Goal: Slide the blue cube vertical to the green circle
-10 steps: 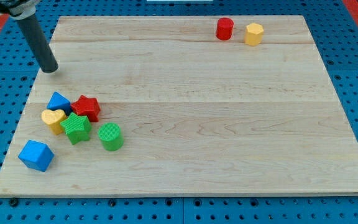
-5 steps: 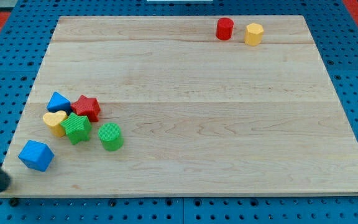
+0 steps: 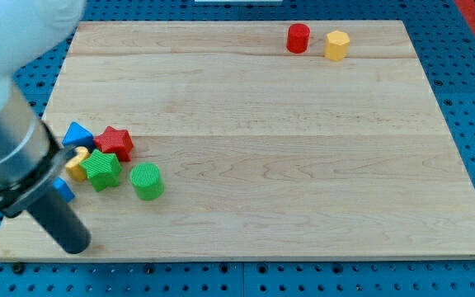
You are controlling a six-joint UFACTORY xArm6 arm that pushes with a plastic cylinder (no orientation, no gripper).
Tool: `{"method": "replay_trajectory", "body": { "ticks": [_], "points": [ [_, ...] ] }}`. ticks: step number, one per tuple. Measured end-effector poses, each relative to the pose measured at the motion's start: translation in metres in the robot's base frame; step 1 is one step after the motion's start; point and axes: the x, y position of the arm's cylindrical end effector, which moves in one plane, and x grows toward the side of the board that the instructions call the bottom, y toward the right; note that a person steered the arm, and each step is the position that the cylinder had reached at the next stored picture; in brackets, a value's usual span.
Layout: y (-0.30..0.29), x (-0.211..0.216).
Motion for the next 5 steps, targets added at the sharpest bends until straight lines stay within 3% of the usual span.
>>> {"method": "replay_trajectory", "body": {
  "ticks": [2, 3, 4, 5],
  "points": [
    [-0.010, -0.043],
    [-0.018, -0.008],
    [-0.034, -0.058],
    [-0.073, -0.077]
  ]
}}
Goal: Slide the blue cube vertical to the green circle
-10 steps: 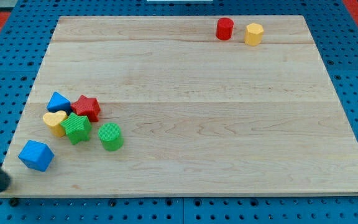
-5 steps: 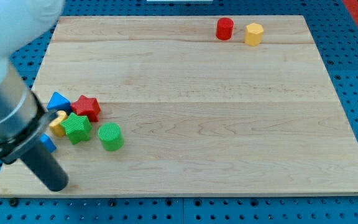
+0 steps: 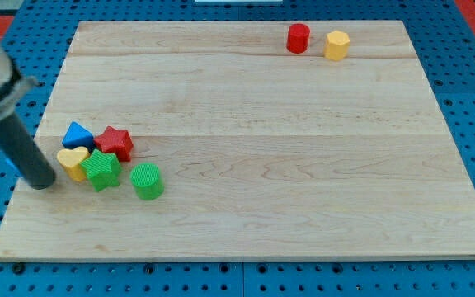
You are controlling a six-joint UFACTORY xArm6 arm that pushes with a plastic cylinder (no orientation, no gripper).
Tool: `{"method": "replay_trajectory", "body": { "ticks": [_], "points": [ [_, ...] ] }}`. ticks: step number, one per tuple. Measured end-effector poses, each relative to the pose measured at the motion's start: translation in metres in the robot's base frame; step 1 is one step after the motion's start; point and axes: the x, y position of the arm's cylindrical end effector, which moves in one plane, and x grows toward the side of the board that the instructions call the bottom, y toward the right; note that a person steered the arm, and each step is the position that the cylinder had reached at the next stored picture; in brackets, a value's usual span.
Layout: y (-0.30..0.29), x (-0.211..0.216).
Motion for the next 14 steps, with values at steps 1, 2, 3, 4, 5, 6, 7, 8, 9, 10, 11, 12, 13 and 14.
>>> {"method": "replay_trajectory", "body": {
  "ticks": [1, 2, 3, 4, 5, 6, 7, 8, 9, 10, 11, 12, 13, 14],
  "points": [
    [0.035, 0.046],
    [-0.042, 0.055],
    [-0.047, 0.045],
    [-0.045, -0.006],
    [-0.047, -0.016],
    [-0.045, -0.022],
    [-0.042, -0.045],
    [-0.038, -0.062],
    [-0.028, -0.088],
    [0.016, -0.120],
    [0.003, -0.100],
    [-0.028, -0.045],
    [-0.047, -0.025],
    [-0.034, 0.010]
  ]
}}
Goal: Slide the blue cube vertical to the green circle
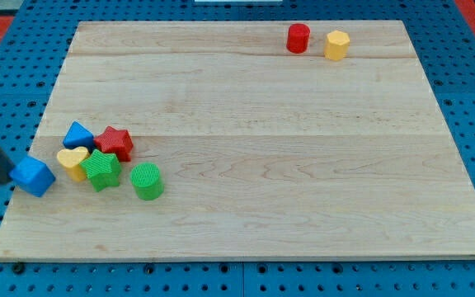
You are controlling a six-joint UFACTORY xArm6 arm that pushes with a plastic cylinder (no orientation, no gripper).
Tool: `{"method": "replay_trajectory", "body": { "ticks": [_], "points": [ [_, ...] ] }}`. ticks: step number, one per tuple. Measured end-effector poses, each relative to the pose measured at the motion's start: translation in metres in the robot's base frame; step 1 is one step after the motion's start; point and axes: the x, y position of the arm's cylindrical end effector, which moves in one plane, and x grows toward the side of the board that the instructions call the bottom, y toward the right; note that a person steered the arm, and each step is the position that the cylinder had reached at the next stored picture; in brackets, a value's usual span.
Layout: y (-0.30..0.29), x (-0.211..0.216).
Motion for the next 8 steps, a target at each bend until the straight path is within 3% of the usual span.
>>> {"method": "replay_trajectory", "body": {
  "ticks": [1, 2, 3, 4, 5, 6, 7, 8],
  "points": [
    [0.014, 0.041],
    [0.040, 0.025],
    [0.019, -0.042],
    [0.021, -0.023],
    [-0.012, -0.045],
    [0.004, -0.085],
    [0.125, -0.118],
    [0.109, -0.112]
  ]
}}
